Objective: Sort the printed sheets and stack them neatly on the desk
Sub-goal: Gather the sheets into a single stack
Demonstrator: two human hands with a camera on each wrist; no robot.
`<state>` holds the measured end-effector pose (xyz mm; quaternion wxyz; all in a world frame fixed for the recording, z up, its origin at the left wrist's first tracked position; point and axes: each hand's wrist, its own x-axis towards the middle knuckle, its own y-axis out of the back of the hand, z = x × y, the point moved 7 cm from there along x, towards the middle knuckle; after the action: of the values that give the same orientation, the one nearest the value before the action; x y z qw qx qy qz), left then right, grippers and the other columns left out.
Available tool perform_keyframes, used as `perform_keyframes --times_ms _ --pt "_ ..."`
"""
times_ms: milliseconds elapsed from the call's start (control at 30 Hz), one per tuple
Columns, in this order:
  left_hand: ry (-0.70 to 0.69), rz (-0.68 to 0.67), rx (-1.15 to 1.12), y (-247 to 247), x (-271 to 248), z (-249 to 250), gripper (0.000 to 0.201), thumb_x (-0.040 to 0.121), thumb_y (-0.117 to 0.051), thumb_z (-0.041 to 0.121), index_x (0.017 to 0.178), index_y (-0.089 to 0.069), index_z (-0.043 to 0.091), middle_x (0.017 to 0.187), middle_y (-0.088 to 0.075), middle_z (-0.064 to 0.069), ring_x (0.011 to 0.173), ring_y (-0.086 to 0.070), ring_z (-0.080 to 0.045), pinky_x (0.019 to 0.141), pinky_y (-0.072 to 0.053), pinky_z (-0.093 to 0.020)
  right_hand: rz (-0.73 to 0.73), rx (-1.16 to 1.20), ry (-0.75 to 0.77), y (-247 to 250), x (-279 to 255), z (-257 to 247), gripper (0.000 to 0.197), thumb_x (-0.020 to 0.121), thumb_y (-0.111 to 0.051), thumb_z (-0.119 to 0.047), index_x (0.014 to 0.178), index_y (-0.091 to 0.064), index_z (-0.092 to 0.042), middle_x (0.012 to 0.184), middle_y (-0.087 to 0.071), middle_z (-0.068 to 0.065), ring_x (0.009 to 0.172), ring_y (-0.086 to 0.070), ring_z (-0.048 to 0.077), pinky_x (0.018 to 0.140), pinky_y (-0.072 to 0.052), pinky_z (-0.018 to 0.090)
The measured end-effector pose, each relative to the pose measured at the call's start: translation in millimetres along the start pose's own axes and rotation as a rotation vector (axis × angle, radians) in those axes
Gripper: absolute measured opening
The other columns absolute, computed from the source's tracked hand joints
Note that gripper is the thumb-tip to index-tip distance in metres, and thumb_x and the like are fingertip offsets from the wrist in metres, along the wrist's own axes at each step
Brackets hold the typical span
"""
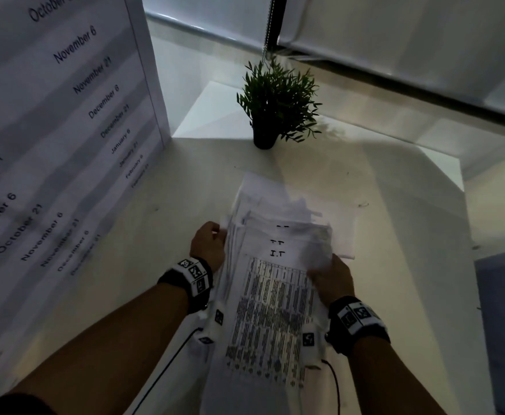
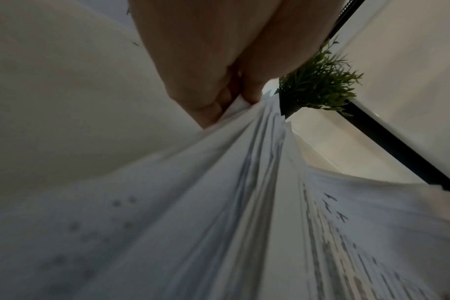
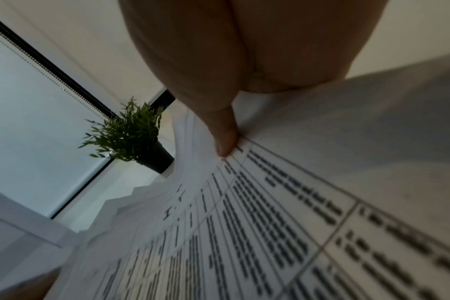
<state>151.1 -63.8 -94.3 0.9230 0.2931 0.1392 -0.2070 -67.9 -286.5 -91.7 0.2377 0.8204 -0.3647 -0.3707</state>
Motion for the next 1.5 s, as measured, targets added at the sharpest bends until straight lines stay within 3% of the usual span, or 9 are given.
perform_keyframes --times_ms 167,300,400,567,667,833,1133,1300,1500 --pt "0.034 -0.057 -0.035 -9.8 4.3 11.3 0.029 0.096 -0.055 0.026 0.113 -0.059 0.003 0.111 -0.066 -0.014 0.091 -0.059 -0.020 0.076 -0.041 -0.024 0.117 -0.009 0.029 -2.1 -1.3 -0.8 0.044 0.079 -0.066 -0.021 0.120 -0.060 -0.005 0.119 -0.062 0.016 0.113 -0.059 0.033 0.098 -0.048 0.038" --pt "0.085 -0.120 -0.161 -11.0 0.8 2.4 0.045 0.086 -0.070 0.025 0.126 -0.051 0.012 0.119 -0.064 -0.011 0.096 -0.061 -0.020 0.083 -0.051 -0.030 0.071 -0.018 0.066 -16.3 -10.7 -12.9 0.025 0.089 -0.054 -0.007 0.114 -0.058 -0.005 0.114 -0.062 0.016 0.101 -0.059 0.028 0.081 -0.042 0.026" --pt "0.051 -0.034 -0.220 -0.5 -0.8 0.1 0.063 0.075 -0.081 0.032 0.125 -0.044 0.024 0.117 -0.059 -0.008 0.099 -0.063 -0.026 0.087 -0.056 -0.042 0.074 -0.055 0.147 -25.3 -15.8 -18.3 0.021 0.086 -0.051 -0.008 0.106 -0.058 -0.004 0.109 -0.062 0.018 0.100 -0.058 0.031 0.081 -0.046 0.033" --pt "-0.112 0.025 0.139 -0.2 -10.5 8.9 0.010 0.079 -0.065 0.054 0.076 -0.063 0.045 0.122 -0.061 -0.003 0.111 -0.057 -0.031 0.101 -0.044 -0.042 0.142 -0.187 0.021 -21.3 -9.9 -1.2 0.041 0.086 -0.058 -0.016 0.125 -0.057 -0.005 0.145 -0.041 0.016 0.130 -0.037 0.037 0.106 -0.033 0.040" --pt "-0.154 -0.076 0.176 -10.0 -27.2 21.3 0.052 0.083 -0.040 0.074 0.103 -0.068 0.036 0.122 -0.061 -0.003 0.117 -0.053 -0.035 0.099 -0.043 -0.053 0.199 -0.119 0.084 -19.0 -5.6 0.0 0.039 0.082 -0.062 -0.012 0.119 -0.062 0.000 0.135 -0.051 0.021 0.129 -0.042 0.035 0.110 -0.033 0.037" --pt "-0.384 -0.090 0.645 -20.9 -60.5 33.8 0.057 0.075 -0.064 0.055 0.124 -0.047 0.029 0.145 -0.022 -0.003 0.128 -0.029 -0.032 0.103 -0.034 -0.048 0.181 -0.145 0.087 -20.7 1.9 5.2 0.043 0.082 -0.066 -0.018 0.122 -0.062 -0.004 0.135 -0.055 0.017 0.133 -0.039 0.030 0.112 -0.030 0.035" --pt "-0.609 0.094 0.674 -28.2 -92.3 42.2 0.025 0.073 -0.062 0.018 0.098 -0.061 0.024 0.124 -0.047 -0.009 0.102 -0.047 -0.031 0.080 -0.048 -0.044 0.172 -0.233 0.074 -20.9 -1.7 7.2 0.031 0.089 -0.052 -0.030 0.116 -0.063 -0.018 0.156 -0.031 0.001 0.144 -0.018 0.026 0.106 -0.028 0.038" --pt "-0.251 -0.197 -0.001 -36.0 -83.3 23.3 0.006 0.100 -0.044 0.021 0.101 -0.049 0.024 0.079 -0.060 -0.001 0.063 -0.056 -0.017 0.054 -0.047 -0.027 0.195 -0.057 0.086 -12.6 -4.8 9.8 0.049 0.082 -0.045 -0.043 0.111 -0.067 -0.010 0.143 -0.049 0.013 0.138 -0.032 0.026 0.107 -0.030 0.032" --pt "-0.083 -0.091 -0.500 26.3 -52.5 -5.2 0.032 0.095 -0.058 0.014 0.126 -0.059 0.024 0.120 -0.067 0.003 0.107 -0.064 -0.016 0.096 -0.049 -0.034 0.252 0.265 -0.132 9.0 -5.5 19.5 0.042 0.097 -0.049 -0.036 0.131 -0.051 -0.011 0.123 -0.060 0.011 0.112 -0.056 0.030 0.097 -0.042 0.034"
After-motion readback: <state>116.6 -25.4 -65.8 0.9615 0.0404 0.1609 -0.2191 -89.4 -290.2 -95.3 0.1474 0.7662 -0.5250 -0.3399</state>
